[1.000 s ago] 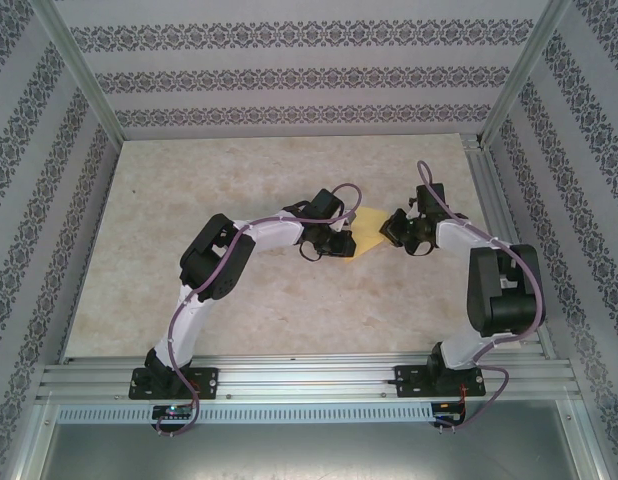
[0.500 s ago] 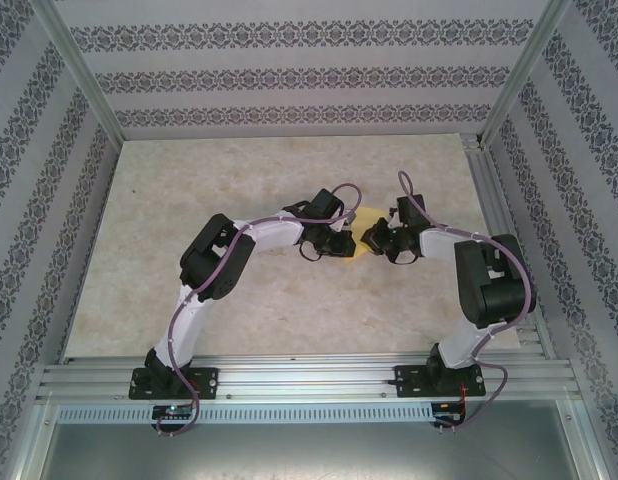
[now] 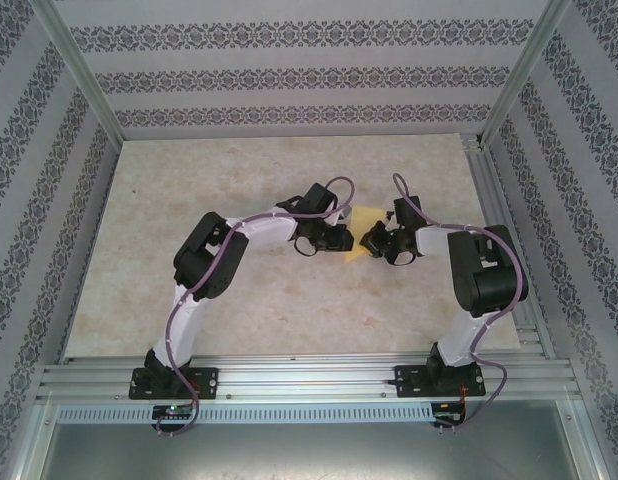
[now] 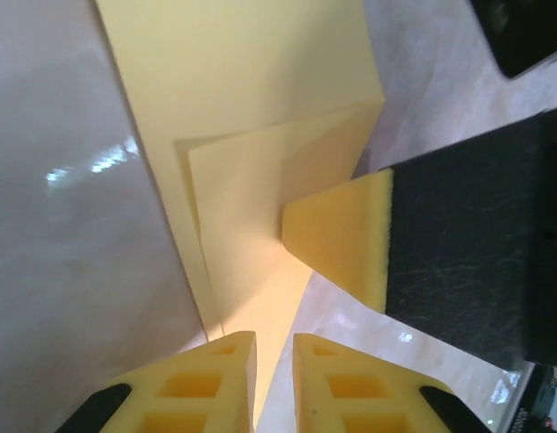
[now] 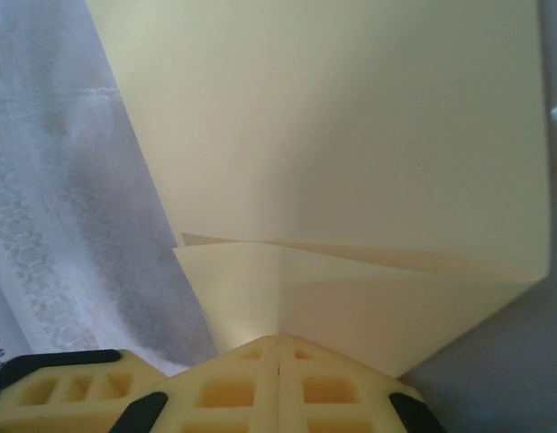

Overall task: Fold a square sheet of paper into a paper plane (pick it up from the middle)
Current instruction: Third fold the triangle at the center of the table.

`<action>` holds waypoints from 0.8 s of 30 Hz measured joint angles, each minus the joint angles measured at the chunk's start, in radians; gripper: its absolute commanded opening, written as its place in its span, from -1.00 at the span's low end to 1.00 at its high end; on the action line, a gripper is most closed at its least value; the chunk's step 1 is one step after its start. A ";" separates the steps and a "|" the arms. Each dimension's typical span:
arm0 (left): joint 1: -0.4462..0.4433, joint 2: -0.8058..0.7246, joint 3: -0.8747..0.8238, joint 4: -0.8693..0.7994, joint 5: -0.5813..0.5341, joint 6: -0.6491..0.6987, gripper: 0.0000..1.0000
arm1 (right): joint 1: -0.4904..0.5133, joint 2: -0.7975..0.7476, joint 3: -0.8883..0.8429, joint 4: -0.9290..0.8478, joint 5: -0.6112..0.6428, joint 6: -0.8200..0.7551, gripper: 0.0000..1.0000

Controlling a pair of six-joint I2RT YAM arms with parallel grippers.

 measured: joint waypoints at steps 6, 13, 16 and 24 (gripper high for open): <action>0.046 -0.124 -0.088 0.064 -0.005 -0.037 -0.61 | 0.028 -0.068 0.001 -0.021 -0.002 -0.003 -0.94; 0.071 -0.191 -0.169 0.127 -0.026 -0.074 -0.62 | 0.069 -0.086 -0.027 0.015 -0.011 0.017 -0.94; 0.075 -0.192 -0.192 0.131 -0.031 -0.081 -0.62 | 0.076 -0.085 -0.050 0.024 -0.010 0.032 -0.94; 0.077 -0.199 -0.219 0.134 -0.037 -0.082 -0.62 | 0.093 -0.064 -0.055 0.057 -0.016 0.039 -0.94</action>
